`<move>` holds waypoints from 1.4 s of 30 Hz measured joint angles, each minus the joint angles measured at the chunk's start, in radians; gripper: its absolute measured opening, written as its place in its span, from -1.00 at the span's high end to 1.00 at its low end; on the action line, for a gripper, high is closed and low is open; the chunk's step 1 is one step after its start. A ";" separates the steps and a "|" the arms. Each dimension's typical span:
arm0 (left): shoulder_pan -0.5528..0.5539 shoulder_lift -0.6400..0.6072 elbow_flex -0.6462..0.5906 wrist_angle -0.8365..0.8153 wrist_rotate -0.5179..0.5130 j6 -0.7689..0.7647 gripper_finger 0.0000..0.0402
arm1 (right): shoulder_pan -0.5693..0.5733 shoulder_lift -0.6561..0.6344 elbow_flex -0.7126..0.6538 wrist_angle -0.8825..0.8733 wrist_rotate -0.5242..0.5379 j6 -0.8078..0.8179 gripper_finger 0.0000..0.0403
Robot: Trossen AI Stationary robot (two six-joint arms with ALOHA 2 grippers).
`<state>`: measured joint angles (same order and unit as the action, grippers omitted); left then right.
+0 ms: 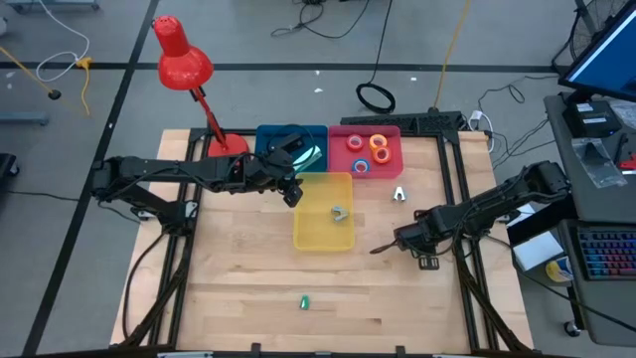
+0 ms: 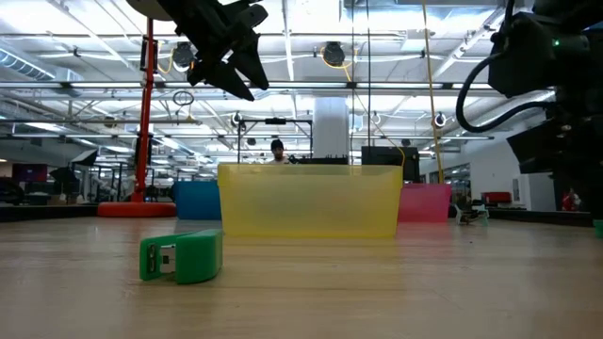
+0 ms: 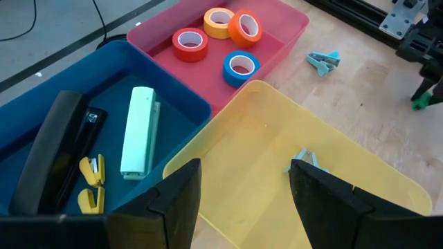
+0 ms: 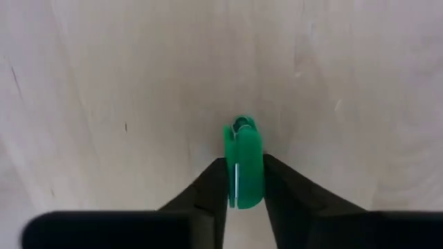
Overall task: Pick and place Stapler, Stapler remover, tape
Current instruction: Put the top small green stapler into the blue bin
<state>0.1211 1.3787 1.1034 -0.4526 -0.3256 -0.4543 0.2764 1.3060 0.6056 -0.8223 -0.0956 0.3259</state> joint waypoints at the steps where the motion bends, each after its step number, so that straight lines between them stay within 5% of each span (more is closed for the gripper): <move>1: 0.000 0.000 0.000 0.000 0.000 0.000 -0.10 | 0.000 0.000 0.000 0.002 0.000 0.010 0.72; 14: 0.029 0.000 0.000 -0.238 0.006 0.029 -0.10 | -0.017 -0.020 0.113 0.038 -0.057 -0.012 0.74; 25: 0.081 -0.031 -0.042 -0.358 0.067 0.110 -0.09 | -0.204 -0.021 0.303 0.044 0.171 -0.364 0.74; 33: 0.150 -0.244 -0.292 -0.163 0.202 0.085 0.13 | -0.443 0.016 0.432 0.253 0.174 -0.501 0.74; 42: 0.209 -0.544 -0.461 -0.117 0.173 0.058 0.23 | -0.560 0.241 0.686 0.470 0.173 -0.610 0.74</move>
<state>0.3298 0.8348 0.6427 -0.5695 -0.1525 -0.3958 -0.2839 1.5466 1.2920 -0.3523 0.0774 -0.2845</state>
